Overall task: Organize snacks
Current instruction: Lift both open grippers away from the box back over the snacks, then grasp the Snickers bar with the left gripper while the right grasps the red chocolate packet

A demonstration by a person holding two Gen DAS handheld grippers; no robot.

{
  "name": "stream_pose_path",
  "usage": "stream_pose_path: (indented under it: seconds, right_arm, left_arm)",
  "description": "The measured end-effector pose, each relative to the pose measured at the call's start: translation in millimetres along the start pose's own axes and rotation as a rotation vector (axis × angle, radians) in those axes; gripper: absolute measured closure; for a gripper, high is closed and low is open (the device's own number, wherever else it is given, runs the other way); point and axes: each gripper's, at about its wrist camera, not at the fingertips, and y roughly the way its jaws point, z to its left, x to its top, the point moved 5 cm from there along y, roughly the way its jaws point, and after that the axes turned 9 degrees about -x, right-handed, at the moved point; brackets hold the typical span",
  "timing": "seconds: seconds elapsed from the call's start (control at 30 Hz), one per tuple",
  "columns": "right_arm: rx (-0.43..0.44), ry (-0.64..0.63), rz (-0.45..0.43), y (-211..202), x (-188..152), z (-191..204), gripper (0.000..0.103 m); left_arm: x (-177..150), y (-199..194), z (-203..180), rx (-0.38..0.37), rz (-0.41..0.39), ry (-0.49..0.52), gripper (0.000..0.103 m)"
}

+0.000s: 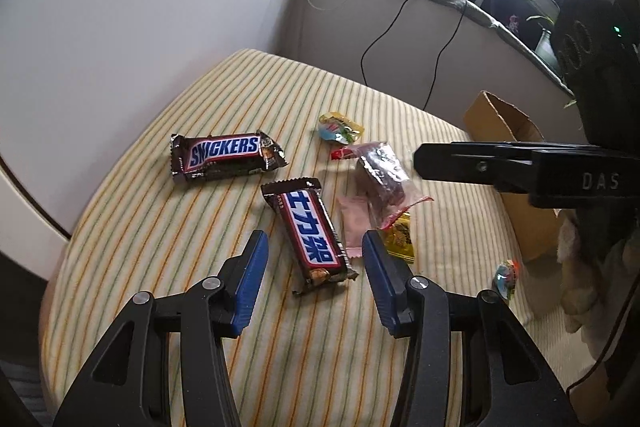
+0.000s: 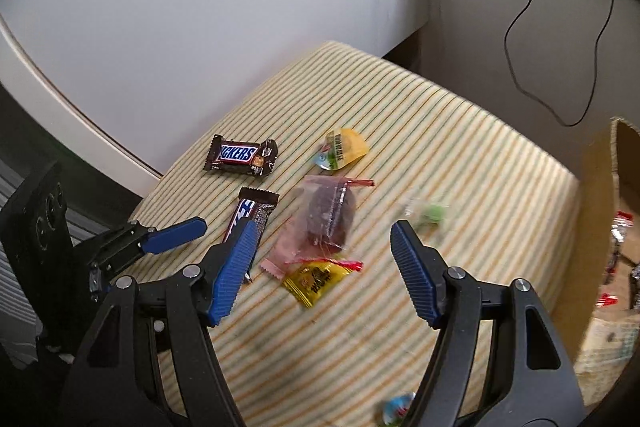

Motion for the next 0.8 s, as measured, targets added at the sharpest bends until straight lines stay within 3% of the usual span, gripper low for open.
stream_pose_path:
  seconds: [0.37, 0.53, 0.8]
  right_arm:
    - [0.005, 0.011, 0.071, 35.8, 6.4, 11.5, 0.031]
    - [0.004, 0.027, 0.098, 50.3, 7.8, 10.9, 0.042]
    - [-0.019, 0.015, 0.117, 58.5, 6.7, 9.4, 0.061]
  left_arm:
    - [3.3, 15.3, 5.1, -0.007, 0.026, -0.003, 0.056]
    - [4.3, 25.7, 4.9, -0.011, 0.053, 0.005, 0.056]
    - [5.8, 30.7, 8.4, 0.01, 0.058, 0.02, 0.069]
